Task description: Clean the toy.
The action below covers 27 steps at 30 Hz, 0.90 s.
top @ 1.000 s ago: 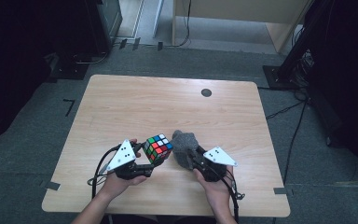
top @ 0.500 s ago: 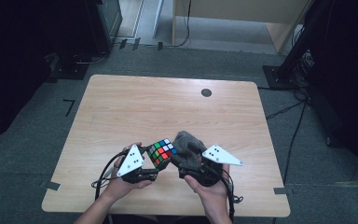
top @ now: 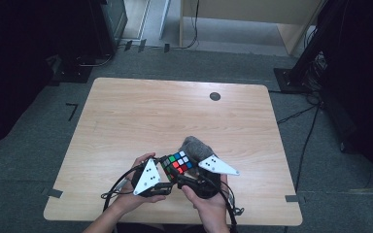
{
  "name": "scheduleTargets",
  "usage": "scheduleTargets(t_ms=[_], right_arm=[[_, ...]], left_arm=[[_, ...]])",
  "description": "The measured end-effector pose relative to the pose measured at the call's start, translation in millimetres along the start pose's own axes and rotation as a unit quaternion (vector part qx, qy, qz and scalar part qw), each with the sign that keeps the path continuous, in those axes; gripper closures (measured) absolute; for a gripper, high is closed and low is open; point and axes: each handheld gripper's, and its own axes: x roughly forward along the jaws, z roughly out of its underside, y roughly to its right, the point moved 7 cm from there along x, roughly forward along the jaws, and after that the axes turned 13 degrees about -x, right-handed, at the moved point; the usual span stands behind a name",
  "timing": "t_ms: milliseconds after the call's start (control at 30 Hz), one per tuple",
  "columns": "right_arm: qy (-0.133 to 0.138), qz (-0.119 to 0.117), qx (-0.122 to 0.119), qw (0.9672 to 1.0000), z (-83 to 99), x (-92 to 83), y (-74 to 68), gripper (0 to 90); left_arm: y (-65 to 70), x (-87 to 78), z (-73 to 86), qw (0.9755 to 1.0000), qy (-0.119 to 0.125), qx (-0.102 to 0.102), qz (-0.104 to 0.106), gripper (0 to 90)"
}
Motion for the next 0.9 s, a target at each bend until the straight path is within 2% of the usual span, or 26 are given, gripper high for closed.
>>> scheduleTargets(t_ms=[133,233,367,467,533,633,700,800,833,900], right_arm=[[-0.019,0.026,-0.027,0.9991,5.0,3.7,-1.0,34.6],[-0.021,0.030,-0.025,0.9990,6.7,4.7,-0.3,34.5],[-0.025,0.032,-0.034,0.9986,7.2,6.1,-3.2,34.5],[-0.016,0.017,-0.037,0.9990,4.3,5.5,-2.7,34.2],[-0.004,0.002,-0.034,0.9994,-0.1,3.2,-2.6,30.5],[0.034,-0.006,-0.021,0.9992,-14.2,-7.0,1.8,18.4],[0.063,0.004,-0.009,0.9980,-20.8,-15.0,9.3,18.0],[0.082,0.024,-0.001,0.9963,-18.3,-17.9,20.9,18.3],[0.081,0.031,-0.006,0.9962,-14.5,-15.8,24.0,18.6],[0.068,0.037,-0.020,0.9968,-3.7,-8.0,27.3,19.4]], left_arm=[[1.6,-1.4,-6.1,0.9999,0.007,-0.004,-0.007,28.4],[2.4,-0.5,-5.4,0.9999,-0.003,0.003,-0.010,28.9],[3.1,1.0,-4.4,0.9998,-0.009,0.008,-0.015,31.3],[1.0,-3.3,-7.7,1.0000,0.000,-0.002,-0.003,33.7],[-3.2,-5.1,-8.9,0.9999,0.002,-0.007,-0.011,34.0],[-14.8,-9.0,-10.7,0.9990,0.006,-0.043,-0.006,34.1],[-25.9,-13.5,-14.3,0.9966,0.014,-0.081,-0.005,34.1],[-41.5,-21.3,-20.5,0.9898,0.030,-0.139,0.002,34.1],[-45.6,-23.7,-22.2,0.9876,0.034,-0.153,0.004,34.1],[-50.6,-28.0,-26.2,0.9815,0.042,-0.186,0.017,34.1]])
